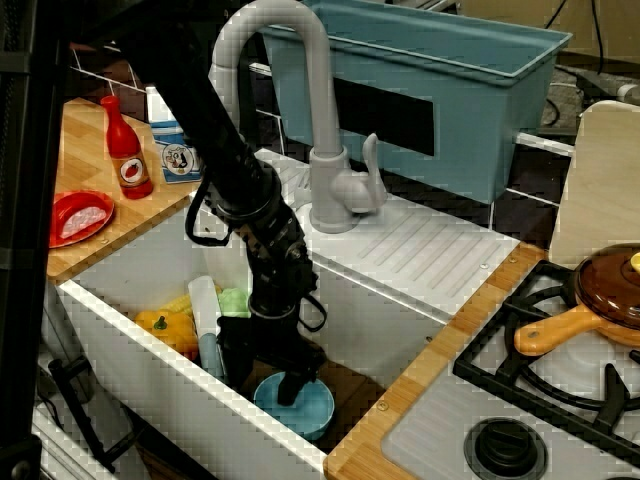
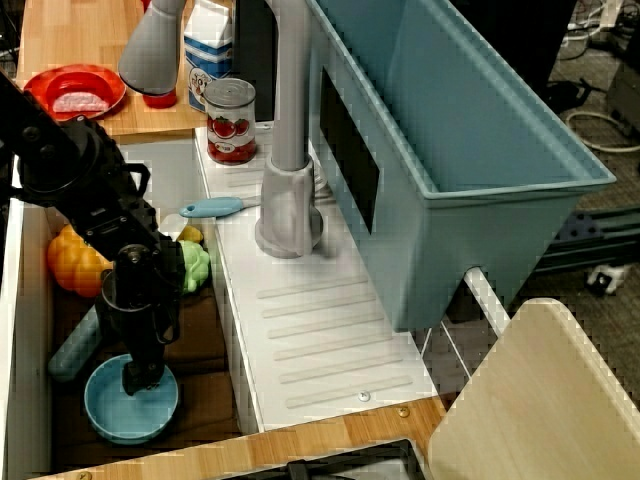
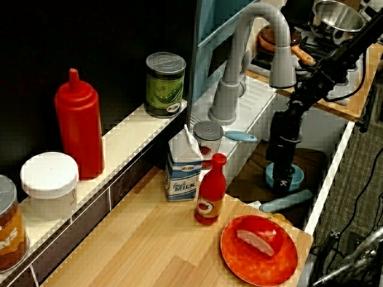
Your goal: Lift bowl
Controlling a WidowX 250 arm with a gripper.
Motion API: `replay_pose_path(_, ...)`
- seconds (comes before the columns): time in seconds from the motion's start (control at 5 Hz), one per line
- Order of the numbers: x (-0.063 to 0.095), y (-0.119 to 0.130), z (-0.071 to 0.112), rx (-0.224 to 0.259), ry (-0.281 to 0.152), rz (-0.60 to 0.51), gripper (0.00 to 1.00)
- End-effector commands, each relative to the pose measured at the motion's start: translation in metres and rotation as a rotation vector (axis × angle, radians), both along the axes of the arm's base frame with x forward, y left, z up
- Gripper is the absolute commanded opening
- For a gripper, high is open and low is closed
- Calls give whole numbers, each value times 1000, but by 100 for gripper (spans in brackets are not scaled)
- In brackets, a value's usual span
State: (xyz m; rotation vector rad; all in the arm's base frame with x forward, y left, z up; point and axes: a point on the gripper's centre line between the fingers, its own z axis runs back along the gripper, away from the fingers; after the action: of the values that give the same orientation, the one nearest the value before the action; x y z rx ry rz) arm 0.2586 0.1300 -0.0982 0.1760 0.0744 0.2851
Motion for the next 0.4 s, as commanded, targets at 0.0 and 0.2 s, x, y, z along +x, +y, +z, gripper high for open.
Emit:
replay_pose_path(0.0, 3, 7, 5, 39, -49, -12, 100)
replay_pose_path(0.2, 3, 8, 3, 38, -43, 5, 0)
